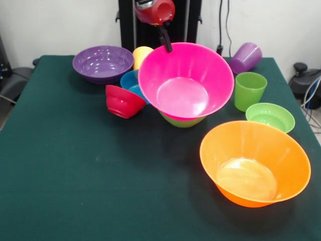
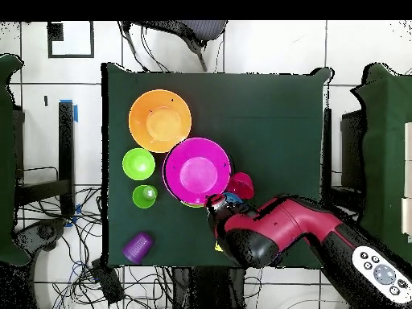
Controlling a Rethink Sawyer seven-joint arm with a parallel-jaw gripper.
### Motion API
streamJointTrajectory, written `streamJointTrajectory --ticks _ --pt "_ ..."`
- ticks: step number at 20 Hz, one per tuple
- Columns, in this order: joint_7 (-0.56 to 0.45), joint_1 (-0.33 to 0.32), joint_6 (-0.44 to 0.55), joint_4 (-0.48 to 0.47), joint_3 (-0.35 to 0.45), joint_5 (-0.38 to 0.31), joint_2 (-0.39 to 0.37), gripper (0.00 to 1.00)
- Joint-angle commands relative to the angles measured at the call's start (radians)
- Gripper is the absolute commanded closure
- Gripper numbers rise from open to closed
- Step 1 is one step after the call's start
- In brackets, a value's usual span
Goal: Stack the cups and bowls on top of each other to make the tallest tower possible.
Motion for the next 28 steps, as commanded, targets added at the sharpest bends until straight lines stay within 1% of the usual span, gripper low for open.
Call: streamJointTrajectory --ticks 1,6,11,13,14,16,19,22,25,28 --pt "0.06 -0.008 -0.033 0.039 0.034 0.055 0.022 1.0" --pt "-0.022 -0.064 0.031 0.079 0.133 0.162 0.04 1.0" --pt "-0.041 -0.083 0.043 0.092 0.164 0.183 0.057 1.0" --pt "-0.064 -0.101 0.058 0.103 0.199 0.211 0.074 1.0" --pt "-0.089 -0.118 0.071 0.113 0.228 0.233 0.099 1.0" --pt "-0.097 -0.129 0.072 0.124 0.251 0.242 0.113 1.0" --pt "-0.086 -0.12 0.063 0.122 0.246 0.222 0.114 1.0" --pt "-0.053 -0.083 0.047 0.101 0.175 0.152 0.104 1.0" --pt "-0.061 -0.056 0.068 0.09 0.124 0.106 0.106 1.0" --pt "-0.048 -0.043 0.056 0.086 0.107 0.081 0.11 1.0"
